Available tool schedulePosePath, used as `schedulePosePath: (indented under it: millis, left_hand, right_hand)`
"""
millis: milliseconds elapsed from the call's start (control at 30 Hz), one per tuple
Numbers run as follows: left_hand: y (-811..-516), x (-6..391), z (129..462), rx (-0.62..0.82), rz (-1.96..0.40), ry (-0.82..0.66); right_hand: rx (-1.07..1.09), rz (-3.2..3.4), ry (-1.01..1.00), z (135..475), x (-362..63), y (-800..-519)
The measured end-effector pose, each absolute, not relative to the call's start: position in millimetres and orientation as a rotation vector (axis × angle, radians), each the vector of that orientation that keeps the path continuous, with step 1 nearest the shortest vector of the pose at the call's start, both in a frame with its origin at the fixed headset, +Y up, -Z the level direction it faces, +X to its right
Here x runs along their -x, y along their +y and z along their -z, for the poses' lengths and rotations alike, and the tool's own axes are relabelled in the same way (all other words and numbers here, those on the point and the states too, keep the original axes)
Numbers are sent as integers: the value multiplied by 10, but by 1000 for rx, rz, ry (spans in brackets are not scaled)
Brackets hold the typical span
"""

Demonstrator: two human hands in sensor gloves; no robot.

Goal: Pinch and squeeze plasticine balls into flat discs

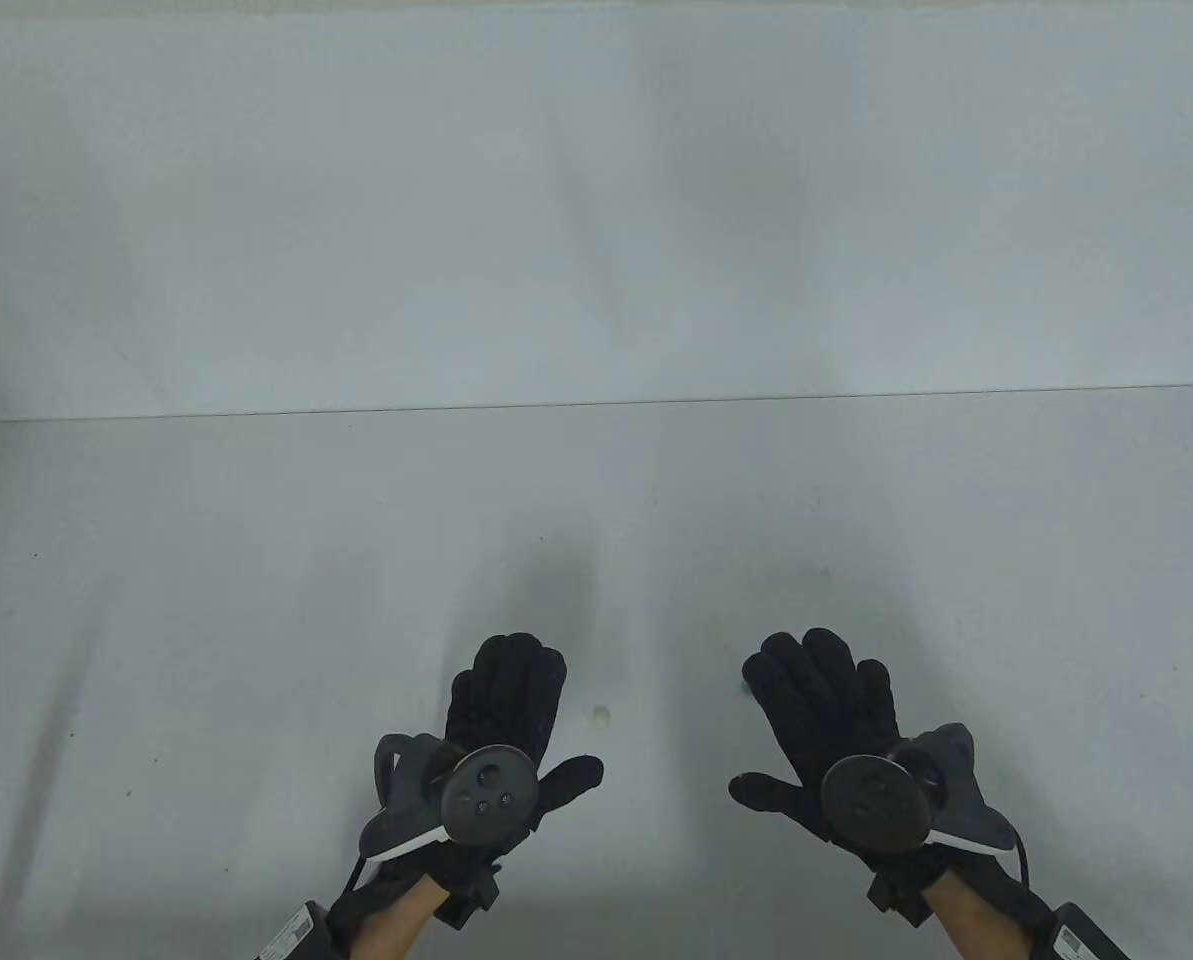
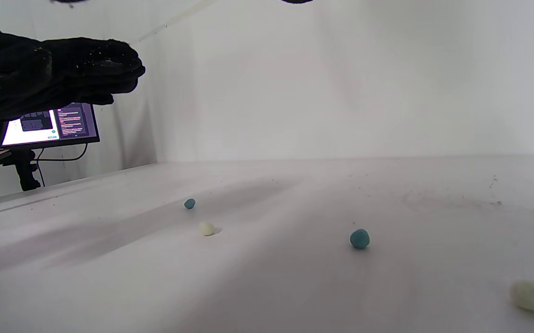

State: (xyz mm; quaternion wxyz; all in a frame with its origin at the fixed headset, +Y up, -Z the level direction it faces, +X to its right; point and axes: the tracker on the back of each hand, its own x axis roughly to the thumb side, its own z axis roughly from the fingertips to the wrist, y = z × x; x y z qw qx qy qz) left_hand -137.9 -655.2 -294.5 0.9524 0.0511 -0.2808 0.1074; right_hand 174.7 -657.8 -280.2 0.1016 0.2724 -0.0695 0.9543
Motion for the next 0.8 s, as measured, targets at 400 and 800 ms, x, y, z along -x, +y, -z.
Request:
schedulePosePath:
  millis: [400, 800]
  left_hand:
    - [-6579, 1390, 2968, -97, -240, -560]
    - [-6602, 1391, 2977, -81, -260, -543]
  right_hand:
    - [-784, -2798, -168, 2835, -1772, -6589]
    - [-764, -2792, -193, 2836, -1804, -6580]
